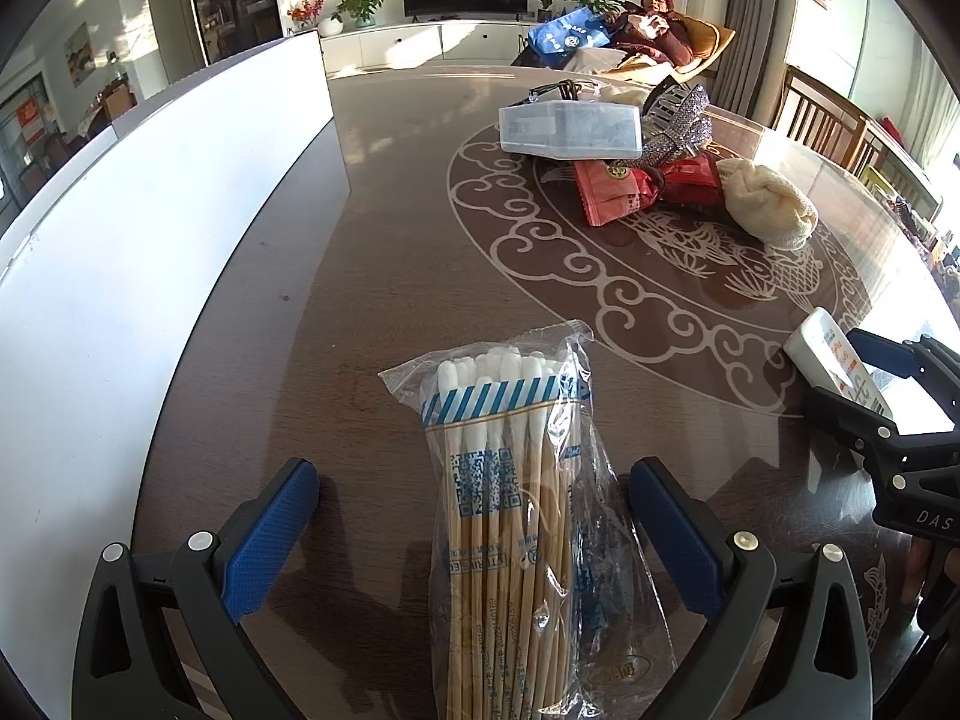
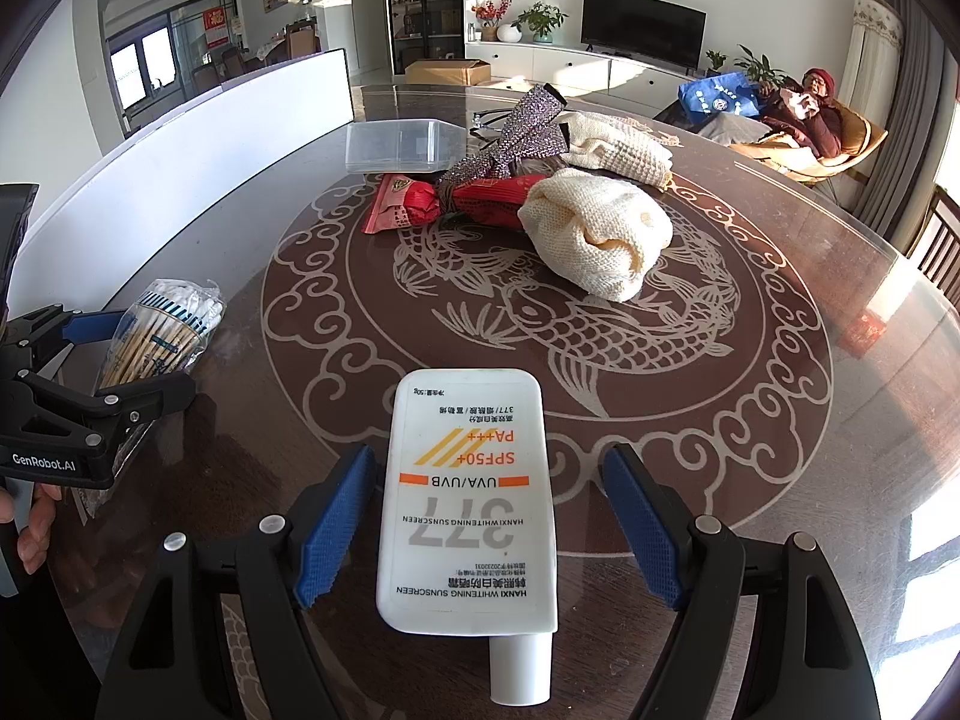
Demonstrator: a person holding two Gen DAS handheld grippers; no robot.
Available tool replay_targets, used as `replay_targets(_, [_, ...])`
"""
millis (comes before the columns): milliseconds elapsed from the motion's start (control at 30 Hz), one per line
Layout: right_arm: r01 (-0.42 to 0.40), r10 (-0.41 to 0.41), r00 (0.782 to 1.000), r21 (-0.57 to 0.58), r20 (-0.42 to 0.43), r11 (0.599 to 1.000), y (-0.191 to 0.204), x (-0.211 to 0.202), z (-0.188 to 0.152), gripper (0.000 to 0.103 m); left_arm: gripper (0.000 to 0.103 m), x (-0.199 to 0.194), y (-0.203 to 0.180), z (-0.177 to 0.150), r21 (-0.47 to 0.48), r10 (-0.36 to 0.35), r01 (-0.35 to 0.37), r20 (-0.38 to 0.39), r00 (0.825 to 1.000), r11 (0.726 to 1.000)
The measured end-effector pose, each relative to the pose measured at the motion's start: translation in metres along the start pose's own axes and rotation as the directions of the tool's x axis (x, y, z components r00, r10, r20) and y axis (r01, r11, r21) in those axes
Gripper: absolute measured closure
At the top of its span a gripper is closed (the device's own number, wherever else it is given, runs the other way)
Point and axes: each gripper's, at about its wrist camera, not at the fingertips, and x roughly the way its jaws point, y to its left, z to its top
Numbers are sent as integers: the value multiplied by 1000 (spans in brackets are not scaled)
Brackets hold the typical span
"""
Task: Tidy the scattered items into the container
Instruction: 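Carry the stick bag with the left tool while the right tool carries the sunscreen into the container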
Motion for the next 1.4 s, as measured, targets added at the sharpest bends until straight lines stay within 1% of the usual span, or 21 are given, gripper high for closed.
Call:
replay_targets(700, [-1,1,1000,1,0,1000,0,0,0,24,0,3,-2,-3,-12,4,-4,1,1000,1000])
replay_targets(800, [-1,1,1000,1,0,1000,0,-1,0,24,0,3,-3,-5,2,-2,2,5,1000,1000])
replay_targets(867, [2,-2,1000,-1,1,1000,1,-1,0,24,0,3,-2,-4,24,-19,19,-8,1000,1000])
replay_targets(900, [4,-4,1000,-1,2,1000,1,-2,0,26,5,1,-3,-3,34,-26,27,-8,1000,999])
replay_targets(933, [5,-5,1000,2,5,1000,1,-3,1,36,36,-3,-3,-3,42,-36,36,13,999,998])
replay_targets(967, [2,-2,1000,-1,12,1000,2,-4,1,47,56,-7,-2,-2,45,-42,41,25,999,998])
replay_targets(1000, [1,-1,1000,-2,12,1000,4,-6,1,52,68,-10,0,-2,34,-53,53,24,998,998])
replay_targets(1067, [-14,14,1000,14,0,1000,5,-10,-2,52,71,-13,9,-3,-23,-149,149,19,989,989])
replay_targets(1100, [-21,22,1000,17,-7,1000,7,-13,-3,52,71,-16,11,-4,-37,-171,171,19,985,985])
replay_targets(1233, [-17,18,999,-7,42,1000,21,-41,-5,52,71,-36,2,-12,-4,-175,176,56,983,984])
replay_targets(1333, [-17,17,1000,-37,18,999,28,-41,-5,52,71,-34,-6,-18,-4,-215,215,24,976,977])
replay_targets(1400, [-28,28,999,-38,22,999,31,-43,-1,52,71,-42,-4,-17,-21,-242,243,43,969,970])
